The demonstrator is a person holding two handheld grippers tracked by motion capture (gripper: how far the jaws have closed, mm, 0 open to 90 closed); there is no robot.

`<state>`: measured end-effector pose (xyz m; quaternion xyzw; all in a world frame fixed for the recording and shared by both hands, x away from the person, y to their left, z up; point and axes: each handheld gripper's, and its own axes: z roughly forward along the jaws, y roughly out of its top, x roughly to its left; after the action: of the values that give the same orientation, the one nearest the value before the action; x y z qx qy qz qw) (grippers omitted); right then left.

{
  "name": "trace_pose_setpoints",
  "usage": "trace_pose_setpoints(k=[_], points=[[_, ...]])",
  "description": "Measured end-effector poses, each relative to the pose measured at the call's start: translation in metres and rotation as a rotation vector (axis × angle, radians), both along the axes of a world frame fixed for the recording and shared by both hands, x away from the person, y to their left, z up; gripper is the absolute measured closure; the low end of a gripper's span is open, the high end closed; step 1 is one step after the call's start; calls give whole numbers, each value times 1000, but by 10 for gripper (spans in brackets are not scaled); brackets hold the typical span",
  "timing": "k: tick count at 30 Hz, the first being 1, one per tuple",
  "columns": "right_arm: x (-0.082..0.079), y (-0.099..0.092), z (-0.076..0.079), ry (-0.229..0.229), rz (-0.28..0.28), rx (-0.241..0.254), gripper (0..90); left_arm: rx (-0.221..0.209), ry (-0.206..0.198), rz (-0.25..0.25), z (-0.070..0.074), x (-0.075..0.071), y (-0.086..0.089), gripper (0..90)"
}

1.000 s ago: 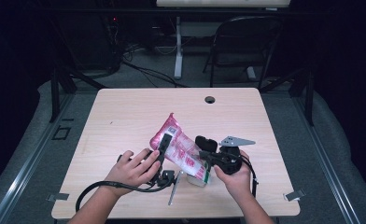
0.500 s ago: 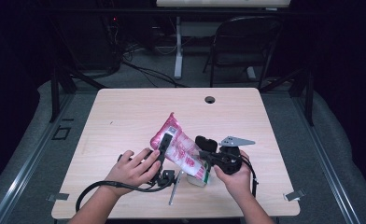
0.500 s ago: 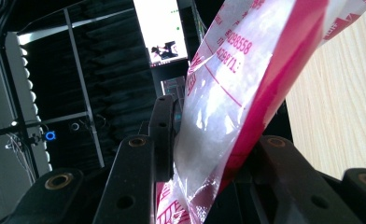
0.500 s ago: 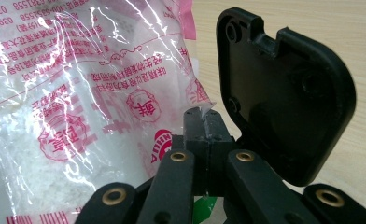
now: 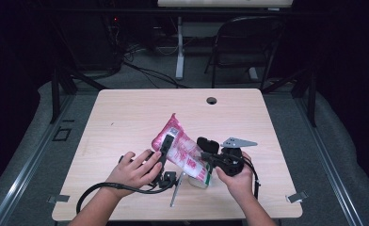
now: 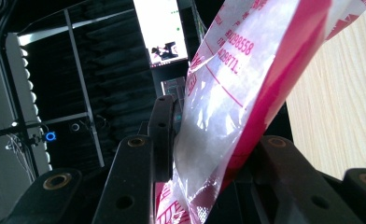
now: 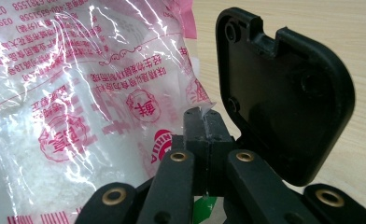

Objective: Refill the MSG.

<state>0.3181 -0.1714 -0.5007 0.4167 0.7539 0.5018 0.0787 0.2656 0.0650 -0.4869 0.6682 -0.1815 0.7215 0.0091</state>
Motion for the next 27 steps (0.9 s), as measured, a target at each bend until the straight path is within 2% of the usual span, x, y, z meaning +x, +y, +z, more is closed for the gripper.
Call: trace_pose_setpoints(k=[5,12,27], points=[[0,0,0,0,3,-1,900,-1,10,5,1,0,0,683],[0,0,0,1,4,-2,900,6,-5,-2,1,0,-1,680],[1,0,-1,4,4,0,900,7,-1,-7,2,1,-3,673]])
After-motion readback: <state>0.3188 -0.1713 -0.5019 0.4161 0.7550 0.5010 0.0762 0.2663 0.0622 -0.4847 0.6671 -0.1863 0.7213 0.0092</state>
